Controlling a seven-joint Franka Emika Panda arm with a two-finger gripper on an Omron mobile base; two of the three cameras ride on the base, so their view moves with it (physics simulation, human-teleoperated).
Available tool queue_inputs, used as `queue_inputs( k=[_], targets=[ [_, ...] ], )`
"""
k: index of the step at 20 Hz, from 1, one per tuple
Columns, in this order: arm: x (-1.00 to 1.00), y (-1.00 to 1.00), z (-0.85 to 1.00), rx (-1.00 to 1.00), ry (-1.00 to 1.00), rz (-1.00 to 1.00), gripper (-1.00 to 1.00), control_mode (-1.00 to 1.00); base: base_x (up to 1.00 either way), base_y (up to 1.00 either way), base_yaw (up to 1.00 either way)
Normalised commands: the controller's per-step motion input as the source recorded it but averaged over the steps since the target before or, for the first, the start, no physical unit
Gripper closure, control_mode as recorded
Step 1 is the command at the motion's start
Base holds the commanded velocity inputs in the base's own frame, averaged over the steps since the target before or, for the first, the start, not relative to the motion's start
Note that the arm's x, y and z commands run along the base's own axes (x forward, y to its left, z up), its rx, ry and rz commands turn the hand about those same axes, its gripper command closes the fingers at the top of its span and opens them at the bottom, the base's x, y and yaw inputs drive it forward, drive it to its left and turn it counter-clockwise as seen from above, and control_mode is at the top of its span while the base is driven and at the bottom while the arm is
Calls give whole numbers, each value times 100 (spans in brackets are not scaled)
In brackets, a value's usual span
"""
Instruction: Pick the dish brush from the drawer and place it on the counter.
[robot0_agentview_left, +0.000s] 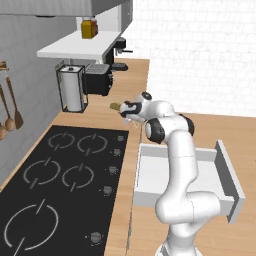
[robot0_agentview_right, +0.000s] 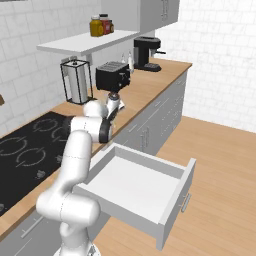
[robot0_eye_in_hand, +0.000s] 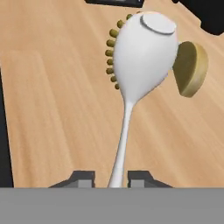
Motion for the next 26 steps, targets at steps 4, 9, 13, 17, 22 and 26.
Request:
queue_inputs(
  k=[4,9,13,17,22,26],
  targets=[
    [3,27,0,-6,0,0,-100,-100,0,0,0],
    [-6,31,26,-12,0,0,-100,-100,0,0,0],
    [-59,-53,94,-2,7,-3,-100,-100,0,0,0],
    [-54,-95,88,4,15,-8,-100,-100,0,0,0],
    [-100,-98,21,7,12,-14,-100,-100,0,0,0],
    [-100,-76,58,0,10,-22,-100,-100,0,0,0]
  ],
)
